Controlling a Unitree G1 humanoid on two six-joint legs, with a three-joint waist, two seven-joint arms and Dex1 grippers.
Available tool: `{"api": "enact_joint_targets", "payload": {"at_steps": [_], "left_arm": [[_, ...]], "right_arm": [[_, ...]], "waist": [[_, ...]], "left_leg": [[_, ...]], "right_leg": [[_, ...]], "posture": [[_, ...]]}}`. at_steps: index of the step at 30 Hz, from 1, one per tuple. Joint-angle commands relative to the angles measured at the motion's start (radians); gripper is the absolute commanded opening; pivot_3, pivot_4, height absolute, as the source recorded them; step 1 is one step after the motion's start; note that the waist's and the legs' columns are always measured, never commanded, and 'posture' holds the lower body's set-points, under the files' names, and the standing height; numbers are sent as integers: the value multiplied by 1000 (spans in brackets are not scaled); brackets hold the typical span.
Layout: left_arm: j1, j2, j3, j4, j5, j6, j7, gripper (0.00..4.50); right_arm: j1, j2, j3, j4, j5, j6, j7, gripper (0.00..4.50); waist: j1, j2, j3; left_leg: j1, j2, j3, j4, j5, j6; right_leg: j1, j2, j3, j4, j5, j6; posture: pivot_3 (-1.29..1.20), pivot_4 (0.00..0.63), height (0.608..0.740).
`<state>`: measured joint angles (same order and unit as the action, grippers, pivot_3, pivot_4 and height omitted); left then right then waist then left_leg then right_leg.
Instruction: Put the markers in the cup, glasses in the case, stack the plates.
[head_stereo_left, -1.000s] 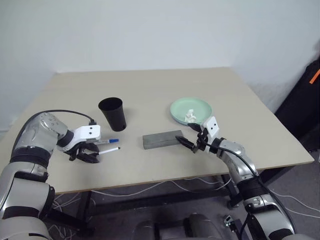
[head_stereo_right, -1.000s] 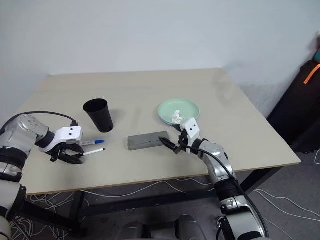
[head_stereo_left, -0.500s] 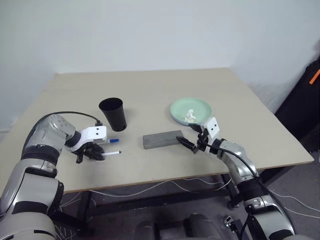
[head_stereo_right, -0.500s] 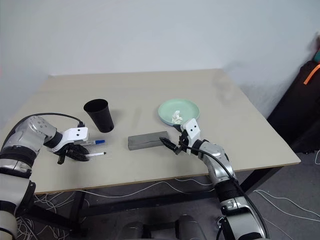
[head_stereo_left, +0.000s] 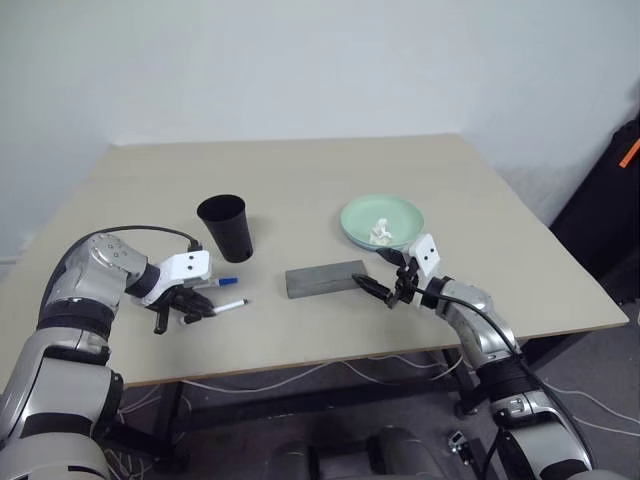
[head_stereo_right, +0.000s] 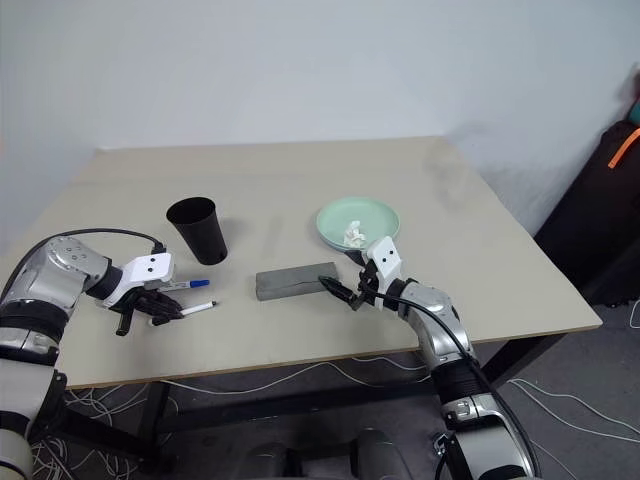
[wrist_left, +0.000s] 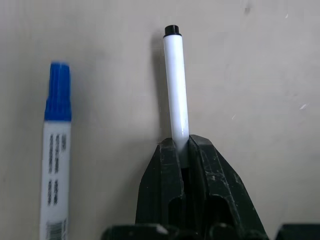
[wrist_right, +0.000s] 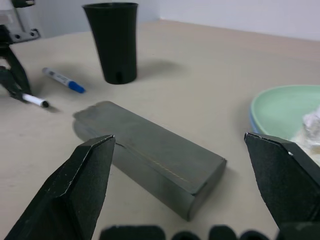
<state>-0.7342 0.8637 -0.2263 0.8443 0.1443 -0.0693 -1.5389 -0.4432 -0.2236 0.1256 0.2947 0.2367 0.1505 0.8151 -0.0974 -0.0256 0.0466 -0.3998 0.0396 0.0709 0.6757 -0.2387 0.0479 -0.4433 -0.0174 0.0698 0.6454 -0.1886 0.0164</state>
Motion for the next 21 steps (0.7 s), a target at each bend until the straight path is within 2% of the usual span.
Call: {"api": "enact_joint_targets", "payload": {"at_steps": [1,5,8,11,14,17,21], "left_arm": [[15,6,127,-187,-164,115,-18,21],[44,-22,230,-363,-311,289,25,21],[4,-86,357,-448,-448,445,157,21],[-31,-143,446,-468,-497,475,317,21],[-45,-172,484,-470,-501,441,435,21],[-64,-224,537,-417,-467,293,615,21],[-54,-267,535,-313,-382,85,805,21]], "right_arm": [[-7,-26,-29,-91,71,41,63,4500],[-12,-38,-30,-110,86,60,79,4500],[-26,-35,-31,-95,78,56,75,4500],[-27,-32,-28,-94,73,52,74,4500],[-26,-31,-28,-95,70,51,72,4500],[-24,-33,-28,-98,67,51,68,4500],[-15,-34,-24,-107,65,54,64,4500]], "waist": [[0,0,0],[0,0,0],[0,0,0],[0,0,0],[-2,0,0],[0,0,0],[0,0,0]], "left_leg": [[0,1,0,0,0,0],[0,1,0,0,0,0],[2,1,0,0,0,0],[3,1,0,2,0,0],[4,-1,0,2,0,0],[4,-5,0,1,0,0],[4,-6,0,1,0,0]], "right_leg": [[0,0,0,0,0,0],[0,1,0,-1,0,0],[2,1,-1,0,0,0],[3,1,-1,1,0,0],[4,2,0,1,1,2],[4,2,0,1,2,3],[4,1,0,1,2,3]], "posture": [[0,0,740],[0,0,740],[0,0,740],[0,0,740],[0,0,740],[0,0,740],[0,0,740]]}}
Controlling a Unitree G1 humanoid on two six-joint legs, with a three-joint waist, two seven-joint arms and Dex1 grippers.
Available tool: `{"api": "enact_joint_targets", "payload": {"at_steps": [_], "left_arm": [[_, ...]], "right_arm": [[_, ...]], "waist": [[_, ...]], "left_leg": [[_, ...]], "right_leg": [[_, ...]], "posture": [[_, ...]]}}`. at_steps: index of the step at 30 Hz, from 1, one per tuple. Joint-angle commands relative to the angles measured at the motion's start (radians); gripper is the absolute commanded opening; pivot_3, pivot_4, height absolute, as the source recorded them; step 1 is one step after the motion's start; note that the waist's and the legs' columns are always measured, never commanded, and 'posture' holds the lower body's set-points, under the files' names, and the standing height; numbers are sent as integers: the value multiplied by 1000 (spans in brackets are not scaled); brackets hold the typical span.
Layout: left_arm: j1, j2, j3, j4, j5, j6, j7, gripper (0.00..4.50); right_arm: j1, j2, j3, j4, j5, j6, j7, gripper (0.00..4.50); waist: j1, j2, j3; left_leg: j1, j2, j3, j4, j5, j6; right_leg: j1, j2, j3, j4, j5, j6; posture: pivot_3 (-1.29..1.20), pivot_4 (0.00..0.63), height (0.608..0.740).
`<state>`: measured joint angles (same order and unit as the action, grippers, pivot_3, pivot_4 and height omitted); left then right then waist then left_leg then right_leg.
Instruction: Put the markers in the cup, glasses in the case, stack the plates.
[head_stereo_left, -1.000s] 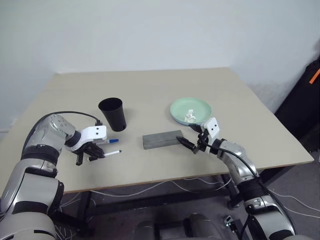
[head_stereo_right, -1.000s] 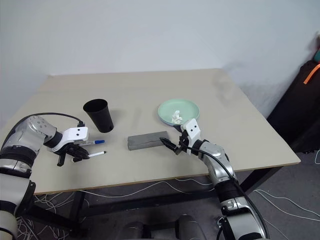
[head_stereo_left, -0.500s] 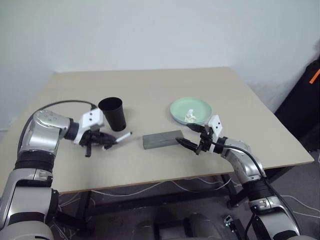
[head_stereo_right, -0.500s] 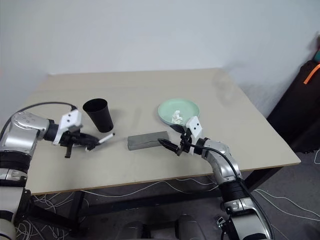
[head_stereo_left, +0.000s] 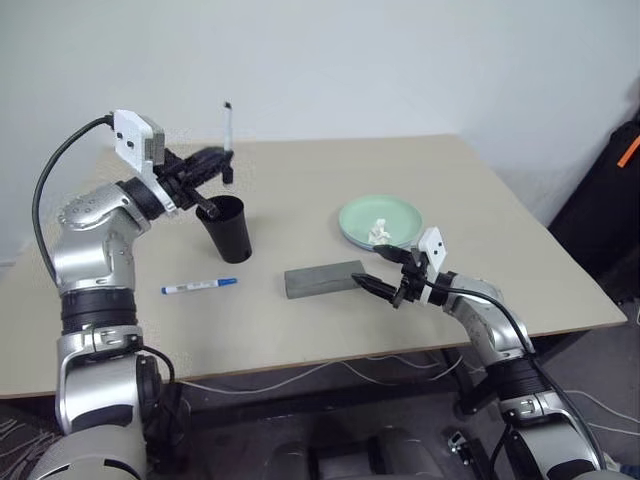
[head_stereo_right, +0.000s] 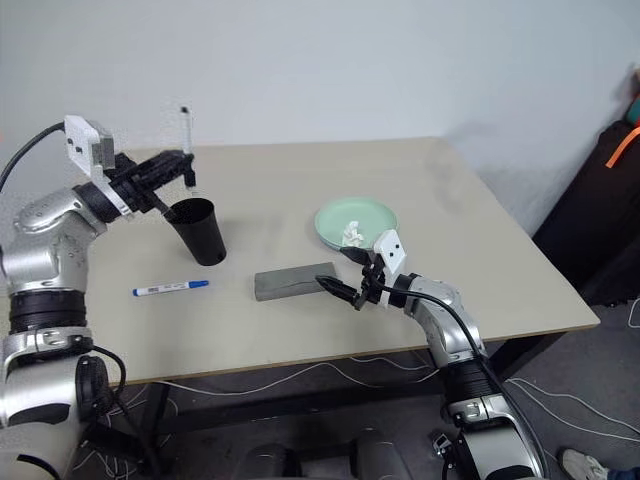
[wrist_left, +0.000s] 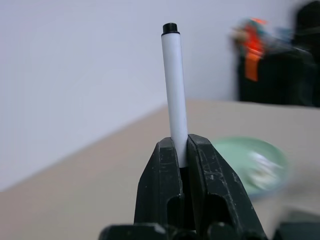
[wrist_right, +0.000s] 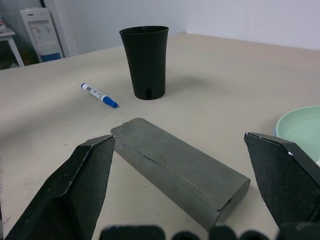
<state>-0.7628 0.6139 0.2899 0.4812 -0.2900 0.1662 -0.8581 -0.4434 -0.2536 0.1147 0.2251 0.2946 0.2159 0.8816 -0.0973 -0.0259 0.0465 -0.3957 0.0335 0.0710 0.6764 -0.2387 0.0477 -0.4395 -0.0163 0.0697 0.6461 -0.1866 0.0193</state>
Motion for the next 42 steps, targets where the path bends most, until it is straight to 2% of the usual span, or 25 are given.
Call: {"api": "enact_joint_targets", "payload": {"at_steps": [1,7,12,24,28,37,42], "left_arm": [[-24,-23,16,69,60,-186,145,21],[-53,-86,26,253,74,-376,265,21],[-89,-101,-1,418,110,-487,303,21],[-109,-110,1,533,101,-540,285,21],[-98,-114,4,530,96,-537,281,1163],[-84,-127,11,516,83,-528,272,4294],[-89,-116,5,501,71,-505,229,4294]], "right_arm": [[-14,-4,-13,-39,7,-11,-3,4500],[-18,-4,-9,-40,6,-8,-7,4500],[-20,-7,-7,-39,4,-9,-6,4500],[0,-10,-8,-51,0,-10,-20,4500],[-4,-6,-6,-47,0,-12,-24,4500],[-8,-4,-2,-39,0,-17,-26,4500],[-11,-5,-1,-38,-1,-18,-28,4500]], "waist": [[0,0,0],[2,-1,0],[0,-1,0],[0,-1,0],[0,-1,0],[0,-1,0],[0,-1,0]], "left_leg": [[0,0,0,0,0,0],[-1,-1,0,0,0,0],[-1,-1,0,0,0,0],[-2,-1,0,-1,-1,-1],[-1,-1,0,-1,-2,-3],[-1,-1,0,-1,-2,-3],[-1,-1,0,-1,-2,-3]], "right_leg": [[0,0,0,0,0,0],[0,-1,-1,-1,0,0],[0,0,-1,-1,0,0],[0,0,-2,-2,1,0],[0,0,-2,-2,1,0],[0,0,-2,-2,1,0],[0,0,-2,-2,1,0]], "posture": [[0,0,740],[0,0,740],[0,0,740],[0,0,740],[0,0,740],[0,0,740],[0,0,740]]}}
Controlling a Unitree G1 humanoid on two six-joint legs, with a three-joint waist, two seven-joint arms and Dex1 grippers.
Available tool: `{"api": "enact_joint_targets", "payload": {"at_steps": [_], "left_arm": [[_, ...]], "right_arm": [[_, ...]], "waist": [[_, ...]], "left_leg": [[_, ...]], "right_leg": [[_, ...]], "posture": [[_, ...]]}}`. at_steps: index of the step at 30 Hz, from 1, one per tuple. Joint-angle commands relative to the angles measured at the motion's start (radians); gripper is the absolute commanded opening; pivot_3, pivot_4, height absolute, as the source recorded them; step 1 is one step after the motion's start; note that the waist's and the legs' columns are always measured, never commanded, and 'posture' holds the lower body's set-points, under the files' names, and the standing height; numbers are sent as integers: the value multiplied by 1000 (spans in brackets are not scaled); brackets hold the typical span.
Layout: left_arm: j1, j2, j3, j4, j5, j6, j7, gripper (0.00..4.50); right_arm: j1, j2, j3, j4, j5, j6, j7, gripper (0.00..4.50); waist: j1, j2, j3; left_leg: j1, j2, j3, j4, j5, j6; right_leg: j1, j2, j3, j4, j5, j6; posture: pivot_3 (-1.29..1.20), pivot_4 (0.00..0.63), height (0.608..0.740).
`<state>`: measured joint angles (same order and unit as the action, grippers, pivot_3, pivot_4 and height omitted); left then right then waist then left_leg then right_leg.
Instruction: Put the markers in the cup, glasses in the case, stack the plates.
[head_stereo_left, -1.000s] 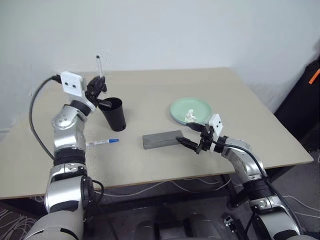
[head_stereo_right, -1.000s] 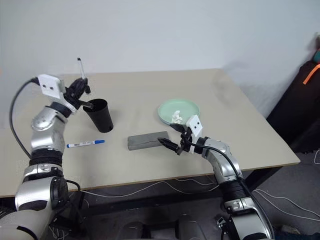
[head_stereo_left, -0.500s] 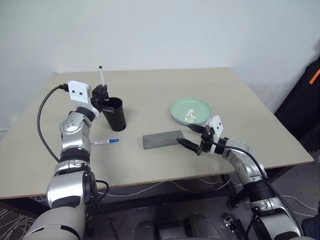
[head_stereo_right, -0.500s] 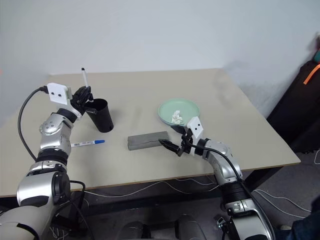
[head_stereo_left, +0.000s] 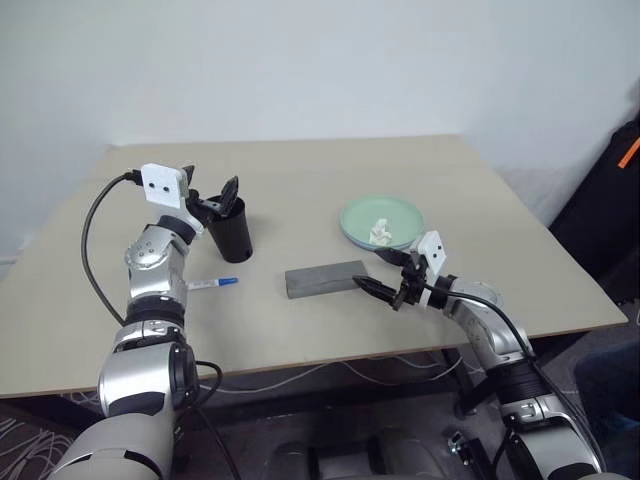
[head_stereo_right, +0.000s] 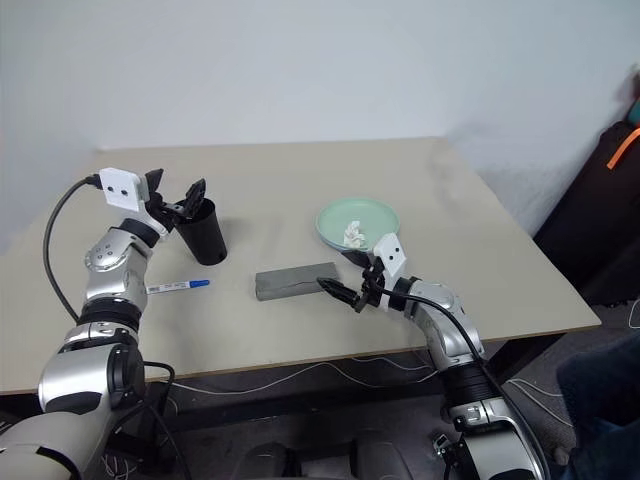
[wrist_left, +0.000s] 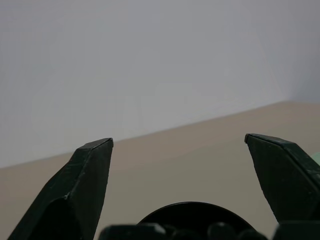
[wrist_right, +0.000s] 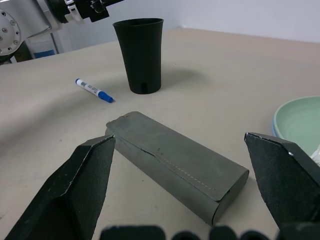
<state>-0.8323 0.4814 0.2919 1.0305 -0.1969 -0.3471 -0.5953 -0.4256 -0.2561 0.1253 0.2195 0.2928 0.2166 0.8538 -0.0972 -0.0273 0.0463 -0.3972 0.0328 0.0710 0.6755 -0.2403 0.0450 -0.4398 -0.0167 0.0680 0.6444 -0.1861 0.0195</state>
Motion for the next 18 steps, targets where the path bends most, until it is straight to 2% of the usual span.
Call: {"api": "enact_joint_targets", "payload": {"at_steps": [1,4,10,15,18], "left_arm": [[-22,20,3,-52,-26,17,-48,4294],[-45,61,2,-88,-63,98,-167,4294],[-82,220,-55,-216,-99,360,-474,4294],[-81,350,-173,-265,-31,478,-676,4294],[-76,454,-304,-281,77,465,-841,4294]], "right_arm": [[-29,-2,-12,-32,1,-18,0,4500],[-30,-5,-13,-31,0,-18,-1,4500],[-31,-6,-11,-24,-4,-22,-3,4500],[-37,-3,-11,-11,-5,-26,-1,4500],[-44,0,-7,1,-8,-33,1,4500]], "waist": [[0,0,0],[0,0,0],[-4,-1,0],[-2,0,0],[-2,-1,1]], "left_leg": [[0,0,0,0,0,0],[0,0,0,0,0,0],[-1,0,0,-1,0,0],[0,0,0,-3,0,0],[-1,0,0,-2,0,0]], "right_leg": [[0,0,0,0,0,0],[0,0,0,0,0,0],[-2,1,0,0,0,0],[-1,0,0,-2,-2,-2],[-1,0,0,-2,-2,-3]], "posture": [[0,0,740],[0,0,740],[0,0,740],[0,0,740],[0,0,740]]}}
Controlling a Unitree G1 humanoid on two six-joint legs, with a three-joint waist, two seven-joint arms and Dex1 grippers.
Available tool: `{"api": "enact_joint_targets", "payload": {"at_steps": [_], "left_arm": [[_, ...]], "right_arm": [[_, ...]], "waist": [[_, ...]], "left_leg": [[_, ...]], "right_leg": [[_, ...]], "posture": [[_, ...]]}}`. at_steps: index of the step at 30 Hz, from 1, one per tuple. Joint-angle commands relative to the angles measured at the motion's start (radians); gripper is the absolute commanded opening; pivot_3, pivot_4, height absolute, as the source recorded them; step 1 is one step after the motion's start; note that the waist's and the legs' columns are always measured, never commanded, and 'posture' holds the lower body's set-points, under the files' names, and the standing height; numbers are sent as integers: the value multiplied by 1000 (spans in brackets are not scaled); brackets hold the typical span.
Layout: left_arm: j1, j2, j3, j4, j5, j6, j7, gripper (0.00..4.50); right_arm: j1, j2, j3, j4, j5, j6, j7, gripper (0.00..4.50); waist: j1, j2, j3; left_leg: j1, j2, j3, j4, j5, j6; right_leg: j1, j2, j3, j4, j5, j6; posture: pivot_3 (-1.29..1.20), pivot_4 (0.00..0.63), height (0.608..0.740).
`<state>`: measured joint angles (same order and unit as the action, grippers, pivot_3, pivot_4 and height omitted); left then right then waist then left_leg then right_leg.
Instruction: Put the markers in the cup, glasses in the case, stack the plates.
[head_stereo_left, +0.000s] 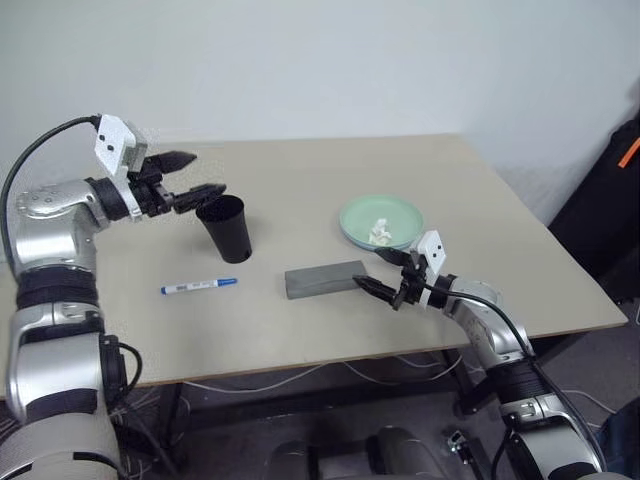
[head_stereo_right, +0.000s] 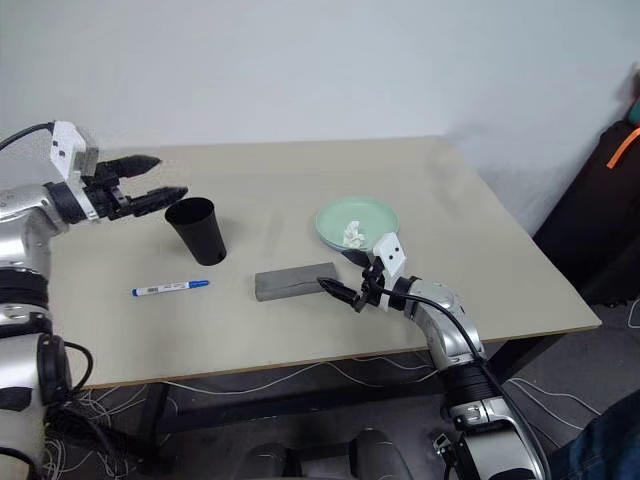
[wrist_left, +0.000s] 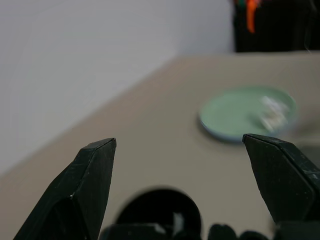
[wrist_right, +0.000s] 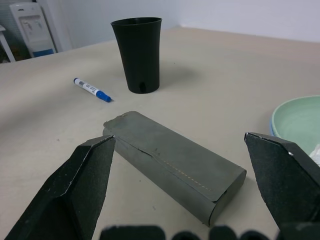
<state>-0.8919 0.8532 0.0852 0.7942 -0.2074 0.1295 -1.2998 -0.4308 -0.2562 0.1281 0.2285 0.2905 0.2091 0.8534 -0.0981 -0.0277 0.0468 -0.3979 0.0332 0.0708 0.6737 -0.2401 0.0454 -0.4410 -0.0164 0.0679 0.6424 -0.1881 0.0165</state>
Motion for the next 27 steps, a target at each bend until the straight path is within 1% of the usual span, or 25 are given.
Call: {"api": "enact_joint_targets", "payload": {"at_steps": [1,6,8,13,18,27], "left_arm": [[-19,107,-135,-37,123,-26,-168,4294],[-50,154,-257,49,262,-114,-231,4294],[-57,160,-306,102,329,-171,-223,4294],[-92,105,-395,247,440,-238,-211,4294],[-130,44,-427,380,510,-266,-131,4294],[-164,-38,-429,486,576,-273,-1,4294]], "right_arm": [[-40,1,-10,-5,-6,-28,2,4500],[-51,5,-7,15,-12,-39,7,4500],[-53,8,-6,19,-14,-41,7,4500],[-55,10,-5,24,-17,-46,7,4500],[-49,4,-7,16,-17,-43,4,4500],[-25,-10,-15,-14,-15,-33,-12,4500]], "waist": [[-2,0,0],[0,0,0],[1,0,0],[1,-1,0],[1,-1,0],[1,-2,0]], "left_leg": [[0,0,0,0,0,0],[0,1,0,-1,0,0],[0,1,0,-1,0,0],[-3,1,0,0,1,2],[-3,1,0,1,1,2],[-3,1,0,0,1,2]], "right_leg": [[0,0,0,0,0,0],[-1,0,0,0,0,-1],[-2,0,0,0,0,-1],[-3,-1,0,0,0,0],[-3,0,0,0,0,0],[-3,0,0,0,0,0]], "posture": [[0,0,740],[0,0,740],[0,0,740],[0,0,740],[0,0,740],[0,0,740]]}}
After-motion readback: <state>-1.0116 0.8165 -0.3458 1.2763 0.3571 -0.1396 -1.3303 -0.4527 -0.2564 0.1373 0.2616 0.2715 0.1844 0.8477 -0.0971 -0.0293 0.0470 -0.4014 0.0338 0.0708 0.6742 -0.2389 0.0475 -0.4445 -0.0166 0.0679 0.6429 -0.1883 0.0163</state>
